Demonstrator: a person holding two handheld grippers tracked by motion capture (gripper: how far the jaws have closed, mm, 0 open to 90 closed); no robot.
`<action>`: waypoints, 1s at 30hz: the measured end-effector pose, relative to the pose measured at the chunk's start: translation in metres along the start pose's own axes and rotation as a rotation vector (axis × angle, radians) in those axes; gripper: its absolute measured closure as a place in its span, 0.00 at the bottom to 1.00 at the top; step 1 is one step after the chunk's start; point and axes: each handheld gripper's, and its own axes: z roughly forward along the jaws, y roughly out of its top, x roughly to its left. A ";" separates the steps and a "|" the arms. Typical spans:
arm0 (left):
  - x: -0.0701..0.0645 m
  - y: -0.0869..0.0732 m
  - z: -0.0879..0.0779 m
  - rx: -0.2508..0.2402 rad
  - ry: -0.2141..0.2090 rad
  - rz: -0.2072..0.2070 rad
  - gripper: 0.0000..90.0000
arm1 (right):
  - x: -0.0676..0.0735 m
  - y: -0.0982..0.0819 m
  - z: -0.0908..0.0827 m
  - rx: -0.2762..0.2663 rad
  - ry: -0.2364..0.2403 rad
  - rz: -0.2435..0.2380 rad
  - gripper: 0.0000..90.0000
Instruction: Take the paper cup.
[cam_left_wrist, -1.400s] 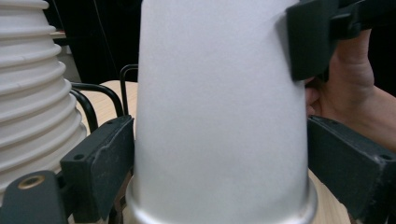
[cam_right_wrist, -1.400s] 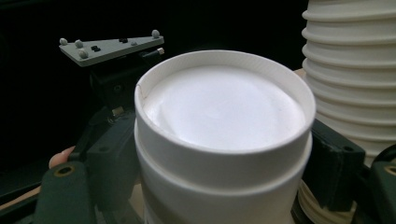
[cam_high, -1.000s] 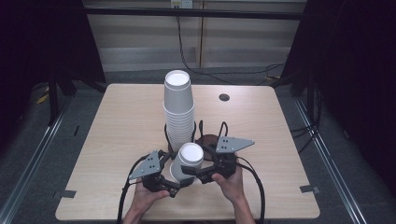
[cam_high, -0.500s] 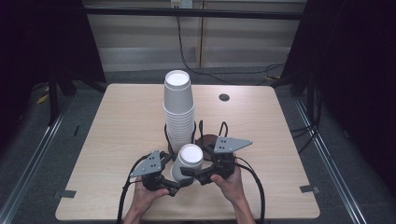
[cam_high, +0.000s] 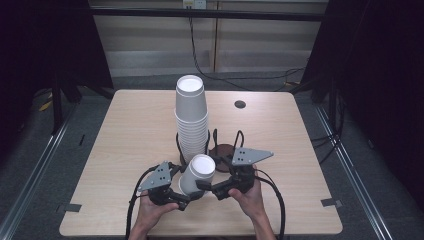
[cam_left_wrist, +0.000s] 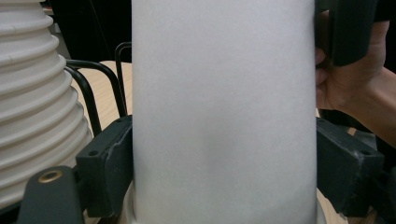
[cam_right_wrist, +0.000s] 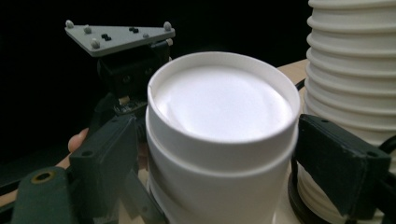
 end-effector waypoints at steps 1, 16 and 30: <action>0.000 0.000 0.000 0.000 0.000 0.000 0.19 | 0.000 0.000 0.000 0.000 0.000 0.000 0.15; 0.011 0.007 -0.009 0.122 0.020 0.026 0.19 | -0.004 -0.009 -0.012 0.053 -0.013 -0.001 0.15; 0.011 0.019 -0.015 0.208 0.023 0.047 0.19 | -0.008 -0.008 -0.009 0.177 0.008 -0.010 0.15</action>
